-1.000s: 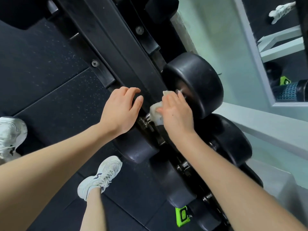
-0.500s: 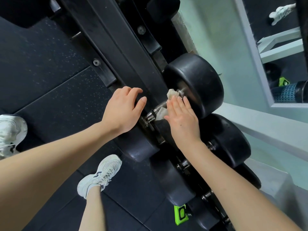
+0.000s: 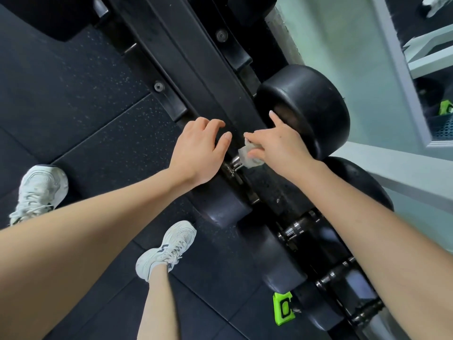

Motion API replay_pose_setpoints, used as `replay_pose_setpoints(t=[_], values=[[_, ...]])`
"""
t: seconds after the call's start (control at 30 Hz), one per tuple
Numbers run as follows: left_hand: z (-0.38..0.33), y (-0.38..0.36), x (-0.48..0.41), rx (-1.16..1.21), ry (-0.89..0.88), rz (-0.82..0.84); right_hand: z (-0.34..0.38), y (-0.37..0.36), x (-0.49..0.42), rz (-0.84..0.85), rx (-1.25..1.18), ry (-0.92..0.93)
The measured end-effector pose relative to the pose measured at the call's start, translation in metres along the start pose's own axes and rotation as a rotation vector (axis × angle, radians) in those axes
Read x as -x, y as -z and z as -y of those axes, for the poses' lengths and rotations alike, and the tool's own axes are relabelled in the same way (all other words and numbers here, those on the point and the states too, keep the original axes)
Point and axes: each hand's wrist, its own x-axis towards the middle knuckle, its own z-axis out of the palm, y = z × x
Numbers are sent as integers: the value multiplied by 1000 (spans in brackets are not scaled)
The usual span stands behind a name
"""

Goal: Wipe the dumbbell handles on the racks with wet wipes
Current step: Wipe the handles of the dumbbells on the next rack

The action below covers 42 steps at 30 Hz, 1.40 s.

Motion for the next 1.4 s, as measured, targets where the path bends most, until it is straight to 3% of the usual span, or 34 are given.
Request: replay_pose_setpoints(t=[0.2,0.3,0.37,0.47,0.53,0.63,0.73,0.9,0.97,1.07,1.17,1.4], values=[[-1,-1,1,-1,4,-11,34,-32,8,-13,-92,124],[0,-1,1,4,10,-5,31,-43,17,-166,-242,201],[-1,0,1,-3,10,-1,30,-43,31,-280,-434,72],[-1,1,2,-16,16,1,32,-33,61,-399,-976,-295],[-1,1,2,-19,20,6,33,-24,79,-509,-1207,-483],[-1,0,2,-29,16,-7,30,-20,86,-373,-1550,-691],[-1,-1,1,-38,12,-10,35,-24,67,-306,-1789,-761],[-2,-1,2,-36,14,-15,54,-45,29,-562,-1899,-1039],[-2,-1,1,-35,6,-16,57,-50,21,-646,-1753,-1207],[-2,-2,0,-31,1,-14,63,-48,23,-553,-1406,-1393],[-2,-2,1,-39,0,-10,64,-44,25,-537,-1382,-1376],[-2,-1,1,4,-9,23,85,-40,2,-597,-1607,-1247]])
